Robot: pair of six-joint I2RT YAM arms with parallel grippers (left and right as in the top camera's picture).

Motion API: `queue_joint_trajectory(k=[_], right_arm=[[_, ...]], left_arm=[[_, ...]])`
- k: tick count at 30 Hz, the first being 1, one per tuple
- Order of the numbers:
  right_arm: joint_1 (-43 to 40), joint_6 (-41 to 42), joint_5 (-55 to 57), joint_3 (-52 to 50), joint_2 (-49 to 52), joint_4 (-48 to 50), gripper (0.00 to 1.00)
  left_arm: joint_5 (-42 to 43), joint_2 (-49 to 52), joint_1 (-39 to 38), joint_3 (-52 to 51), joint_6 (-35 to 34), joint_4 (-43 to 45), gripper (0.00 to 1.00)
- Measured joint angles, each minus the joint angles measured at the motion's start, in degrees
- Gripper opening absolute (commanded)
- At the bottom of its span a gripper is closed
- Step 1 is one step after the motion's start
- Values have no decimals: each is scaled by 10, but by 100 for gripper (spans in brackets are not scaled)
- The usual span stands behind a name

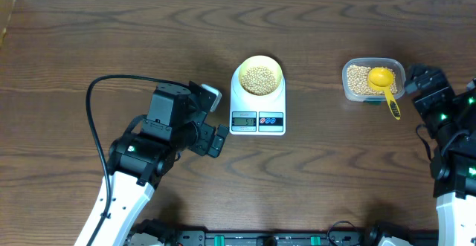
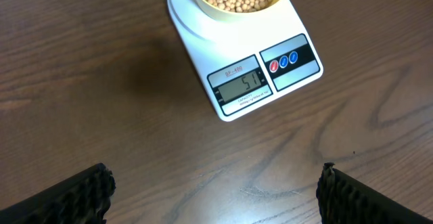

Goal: Scoop item into bowl and weigh 50g on scale
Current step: 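Withdraw the right gripper and reposition it beside the scoop handle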

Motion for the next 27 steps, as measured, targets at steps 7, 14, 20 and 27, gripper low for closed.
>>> queue_joint_trajectory(k=[7, 14, 20, 27], right_arm=[[0, 34, 50, 1, 31, -121, 92], [-43, -9, 82, 0, 73, -218, 96], [-121, -98, 85, 0, 77, -209, 99], [-205, -212, -24, 0, 136, -180, 95]], left_arm=[[0, 0, 0, 0, 0, 0, 98], [0, 0, 0, 0, 0, 0, 98], [0, 0, 0, 0, 0, 0, 98], [0, 0, 0, 0, 0, 0, 98]])
